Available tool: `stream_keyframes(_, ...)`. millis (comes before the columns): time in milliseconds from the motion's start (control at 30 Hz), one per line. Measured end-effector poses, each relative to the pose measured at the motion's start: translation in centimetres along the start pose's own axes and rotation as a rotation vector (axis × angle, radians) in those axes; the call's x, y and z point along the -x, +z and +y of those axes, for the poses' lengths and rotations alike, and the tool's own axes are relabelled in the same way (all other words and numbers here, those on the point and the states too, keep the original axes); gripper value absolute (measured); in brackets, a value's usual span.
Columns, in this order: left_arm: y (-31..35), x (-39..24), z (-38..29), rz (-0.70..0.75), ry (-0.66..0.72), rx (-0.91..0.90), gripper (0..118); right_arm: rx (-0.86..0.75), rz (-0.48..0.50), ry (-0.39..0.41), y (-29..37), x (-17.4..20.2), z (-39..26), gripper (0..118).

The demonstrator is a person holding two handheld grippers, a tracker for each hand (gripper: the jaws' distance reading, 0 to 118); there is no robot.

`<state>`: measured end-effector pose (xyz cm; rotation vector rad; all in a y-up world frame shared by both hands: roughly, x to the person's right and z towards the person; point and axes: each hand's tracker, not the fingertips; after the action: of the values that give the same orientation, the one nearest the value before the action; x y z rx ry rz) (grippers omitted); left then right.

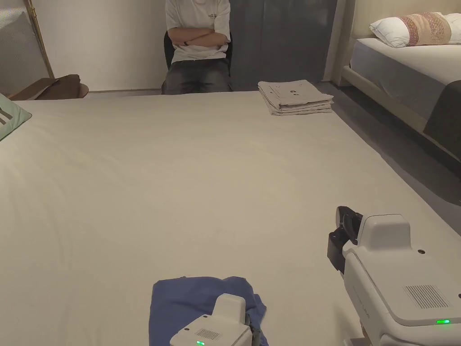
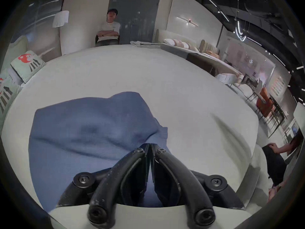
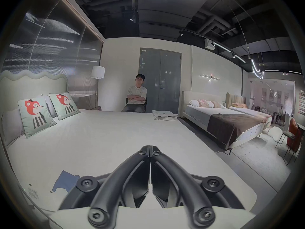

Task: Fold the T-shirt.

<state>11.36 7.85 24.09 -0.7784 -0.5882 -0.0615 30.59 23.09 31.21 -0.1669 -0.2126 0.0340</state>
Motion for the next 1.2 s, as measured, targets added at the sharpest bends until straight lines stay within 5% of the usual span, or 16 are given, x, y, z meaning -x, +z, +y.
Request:
stream_keyframes(267, 8.2, 2.1, 5.0, -0.008, 0.011, -0.288, 0, -0.029, 0.024, -0.004, 0.3, 1.1, 1.2, 0)
stream_keyframes(567, 17.2, 7.3, 9.8, 0.295, -0.092, -0.6, 0, -0.103, 0.029, -0.002, 1.0, 4.0, 3.4, 0)
stream_keyframes(833, 20.9, 13.1, 9.7, 0.519, -0.072, -0.669, 0, -0.15, 0.047, 0.019, 1.2, 6.2, 4.5, 0)
stream_keyframes(1200, 22.0, 16.5, 8.5, 0.542, 0.044, -0.672, 0, -0.141, 0.073, 0.034, 1.0, 7.1, 4.4, 0)
